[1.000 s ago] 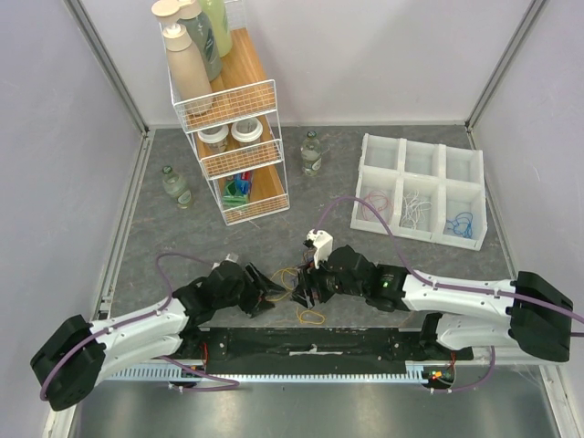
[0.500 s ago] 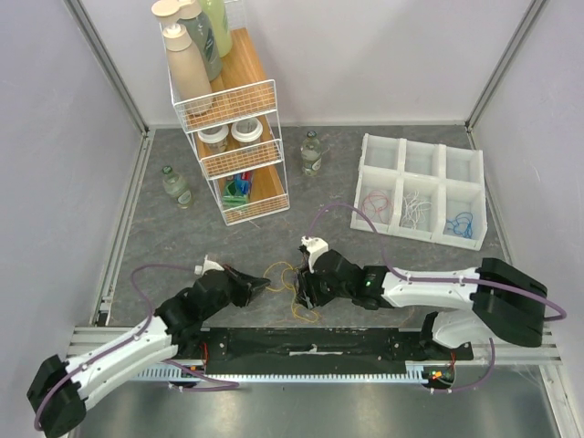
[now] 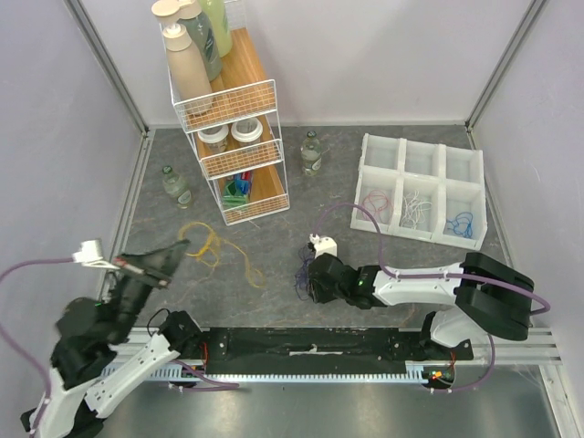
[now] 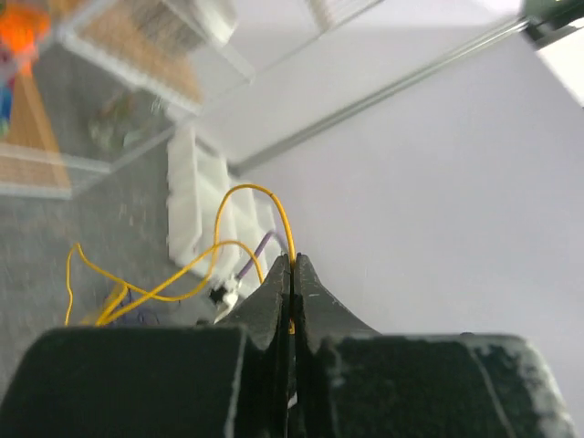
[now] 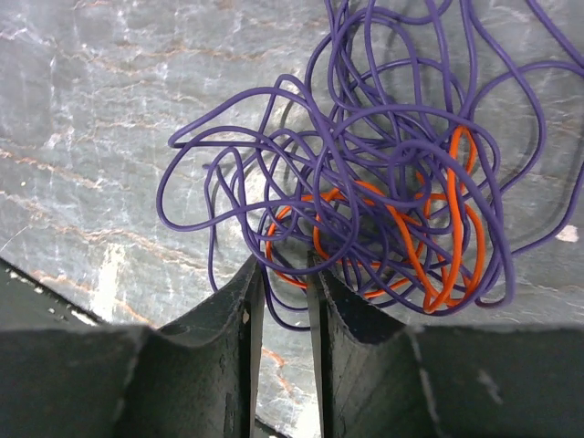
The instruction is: Untangle the cables
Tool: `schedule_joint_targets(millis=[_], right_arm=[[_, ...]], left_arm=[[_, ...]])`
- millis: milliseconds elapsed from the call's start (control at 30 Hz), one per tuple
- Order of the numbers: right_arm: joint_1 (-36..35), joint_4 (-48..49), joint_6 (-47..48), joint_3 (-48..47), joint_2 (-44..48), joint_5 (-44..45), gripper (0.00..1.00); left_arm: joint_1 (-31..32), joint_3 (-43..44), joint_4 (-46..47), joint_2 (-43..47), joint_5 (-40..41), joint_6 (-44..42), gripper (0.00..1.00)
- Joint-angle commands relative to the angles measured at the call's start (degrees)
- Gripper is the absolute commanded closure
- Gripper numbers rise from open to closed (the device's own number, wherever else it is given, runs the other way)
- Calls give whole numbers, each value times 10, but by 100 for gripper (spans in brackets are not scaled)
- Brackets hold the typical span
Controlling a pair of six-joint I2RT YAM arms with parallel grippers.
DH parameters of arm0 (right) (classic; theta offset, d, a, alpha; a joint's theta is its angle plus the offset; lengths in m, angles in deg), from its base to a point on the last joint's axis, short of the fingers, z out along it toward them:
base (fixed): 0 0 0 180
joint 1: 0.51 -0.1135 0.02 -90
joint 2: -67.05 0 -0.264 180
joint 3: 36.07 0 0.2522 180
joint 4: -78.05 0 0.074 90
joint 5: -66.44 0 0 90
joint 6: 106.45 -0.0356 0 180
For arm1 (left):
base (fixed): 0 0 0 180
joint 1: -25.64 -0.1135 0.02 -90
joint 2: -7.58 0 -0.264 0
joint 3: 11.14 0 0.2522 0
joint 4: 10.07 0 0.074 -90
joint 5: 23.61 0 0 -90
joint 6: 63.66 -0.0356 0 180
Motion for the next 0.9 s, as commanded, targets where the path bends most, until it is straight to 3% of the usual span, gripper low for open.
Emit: schedule_joint_targets(millis=[0,200,367,500,633,867], right_arm=[[6,-44,-28,-7,-17,61,68],[6,-59,35,-41,-3,47,60],[2,-76,137,-82,64,-11,41],[-1,-113,202,-133,140,-54,19],[-2,-120,260,-178,199,-116,6],[-1,-94,309,-243,236,-153,2]], left_arm=[[-2,111,-77,-9,79,-187,98],[-1,172,-83,-62,34,-207,98],[-1,160,-44,-113,-40,-220,98],[0,154,-20,-154,-96,-237,98],[-1,149,11,-189,-179,-268,98],[-1,154,45,-237,-310,-285,98]])
